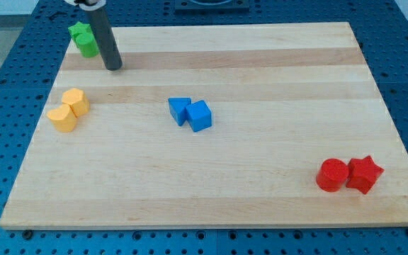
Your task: Move yellow hexagon to the green star
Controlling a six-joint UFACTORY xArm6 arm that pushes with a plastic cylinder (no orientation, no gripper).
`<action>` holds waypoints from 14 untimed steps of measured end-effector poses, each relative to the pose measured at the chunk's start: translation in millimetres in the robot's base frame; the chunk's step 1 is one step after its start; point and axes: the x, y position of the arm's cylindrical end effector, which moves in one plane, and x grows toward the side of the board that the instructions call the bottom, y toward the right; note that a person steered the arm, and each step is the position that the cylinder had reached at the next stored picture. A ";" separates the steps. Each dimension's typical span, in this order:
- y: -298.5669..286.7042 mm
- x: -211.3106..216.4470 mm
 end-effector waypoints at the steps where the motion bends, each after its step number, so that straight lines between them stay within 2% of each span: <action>1: 12.1 20.2; 3: 16.7 63.1; 5: 17.0 136.8; 6: 6.6 165.1; 7: -32.4 183.1; 8: -88.7 182.6; 9: -118.4 168.5; 11: -97.7 141.9; 14: -37.3 69.7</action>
